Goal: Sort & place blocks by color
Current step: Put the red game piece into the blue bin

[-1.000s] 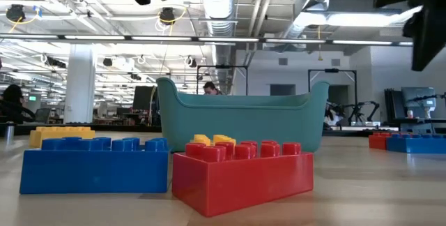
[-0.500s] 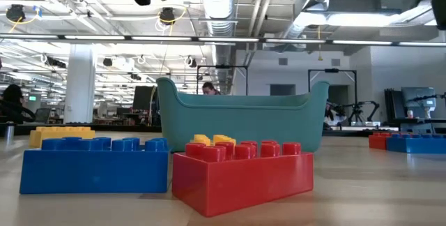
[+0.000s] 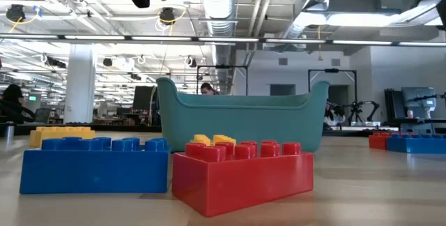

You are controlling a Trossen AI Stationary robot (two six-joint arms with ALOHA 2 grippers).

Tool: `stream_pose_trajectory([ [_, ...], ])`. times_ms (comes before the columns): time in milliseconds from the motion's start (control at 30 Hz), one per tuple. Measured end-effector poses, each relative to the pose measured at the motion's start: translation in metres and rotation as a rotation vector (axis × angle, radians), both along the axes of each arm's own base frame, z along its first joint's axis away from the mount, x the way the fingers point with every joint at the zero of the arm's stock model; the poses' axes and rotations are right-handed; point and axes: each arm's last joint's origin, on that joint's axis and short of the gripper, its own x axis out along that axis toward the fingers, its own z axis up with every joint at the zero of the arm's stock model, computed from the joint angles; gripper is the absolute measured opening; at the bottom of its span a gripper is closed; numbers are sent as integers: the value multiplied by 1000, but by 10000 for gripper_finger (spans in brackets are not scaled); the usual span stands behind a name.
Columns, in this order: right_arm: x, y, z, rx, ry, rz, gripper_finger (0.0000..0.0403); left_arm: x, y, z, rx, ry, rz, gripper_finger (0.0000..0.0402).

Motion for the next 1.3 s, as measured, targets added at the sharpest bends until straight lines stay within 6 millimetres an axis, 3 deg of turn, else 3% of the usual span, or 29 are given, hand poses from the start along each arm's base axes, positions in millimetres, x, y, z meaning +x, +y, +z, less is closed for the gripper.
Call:
stream_pose_trajectory([
  [167,8,-10,5,-2,-34,7,260,0,0,0,4,1,1,185],
  [433,-4,7,6,68,-6,137,260,0,0,0,12,1,3,185],
  [867,-13,25,4,127,-24,75,266,0,0,-1,-16,12,-1,185],
  [1300,-13,20,3,113,13,30,396,0,0,-1,-17,9,-1,185],
])
